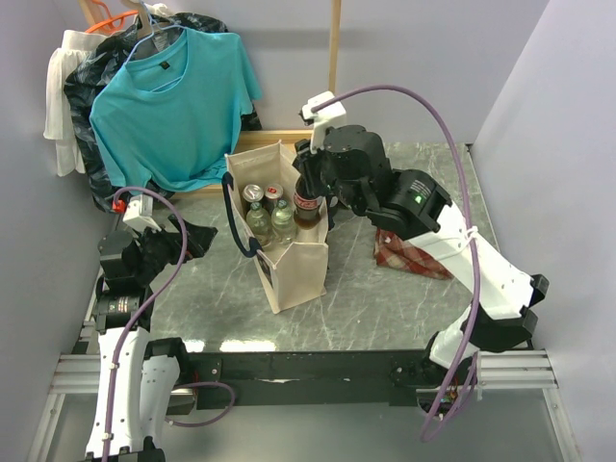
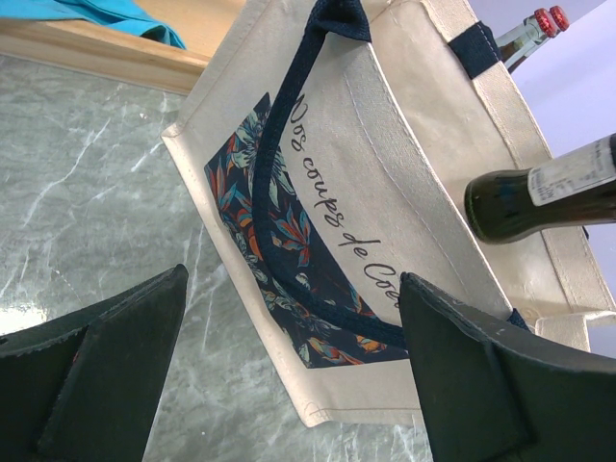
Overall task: Take the beverage out of the canvas bag
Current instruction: Take out the drink from the canvas bag, then place the drink at the center of the board.
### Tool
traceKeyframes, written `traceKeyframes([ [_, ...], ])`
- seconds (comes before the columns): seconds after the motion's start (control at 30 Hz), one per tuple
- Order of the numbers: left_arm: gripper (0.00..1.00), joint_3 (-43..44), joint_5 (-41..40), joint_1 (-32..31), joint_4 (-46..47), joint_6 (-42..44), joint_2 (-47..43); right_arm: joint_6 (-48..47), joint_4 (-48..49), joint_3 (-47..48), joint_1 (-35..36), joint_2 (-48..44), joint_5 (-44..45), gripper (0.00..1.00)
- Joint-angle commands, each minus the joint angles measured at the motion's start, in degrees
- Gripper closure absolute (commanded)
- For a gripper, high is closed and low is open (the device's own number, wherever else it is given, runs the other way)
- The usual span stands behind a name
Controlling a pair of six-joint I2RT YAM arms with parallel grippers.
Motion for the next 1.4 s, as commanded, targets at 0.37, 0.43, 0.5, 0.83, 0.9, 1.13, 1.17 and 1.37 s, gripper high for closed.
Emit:
traceKeyframes([
  [0.37, 0.04, 0.0, 0.3, 0.4, 0.5, -0.9, 0.3, -2.8, 13.3, 4.1, 0.4, -7.5, 5.8, 1.0],
  [0.43, 0.04, 0.0, 0.5, 0.3, 0.5, -1.0, 0.3, -2.8, 13.9, 4.1, 0.4, -7.7, 6.4, 1.0],
  [0.5, 0.04, 0.0, 0.5, 0.3, 0.5, -1.0, 0.3, -4.4, 13.9, 4.5, 0.4, -7.8, 7.6, 1.0],
  [0.83, 0.04, 0.0, 0.3, 0.4, 0.5, -0.9, 0.0, -7.3, 14.0, 8.7, 0.5, -6.6, 11.1, 1.0],
  [0.9, 0.04, 0.0, 0.2, 0.3, 0.4, -1.0, -0.1, -7.7, 14.1, 9.2, 0.4, -6.6, 11.5, 1.0],
  [1.13, 0.04, 0.0, 0.3, 0.3, 0.4, -1.0, -0.2, -9.1, 15.5, 7.8, 0.3, -7.5, 15.3, 1.0],
  [1.17, 0.04, 0.0, 0.4, 0.3, 0.5, -0.9, -0.3, -9.4, 15.8, 7.1, 0.3, -7.9, 16.1, 1.0],
  [1.37, 0.04, -0.1, 0.5, 0.3, 0.5, -1.0, -0.1, -6.7, 16.6, 0.6, -3.9, -10.8, 15.7, 1.0],
])
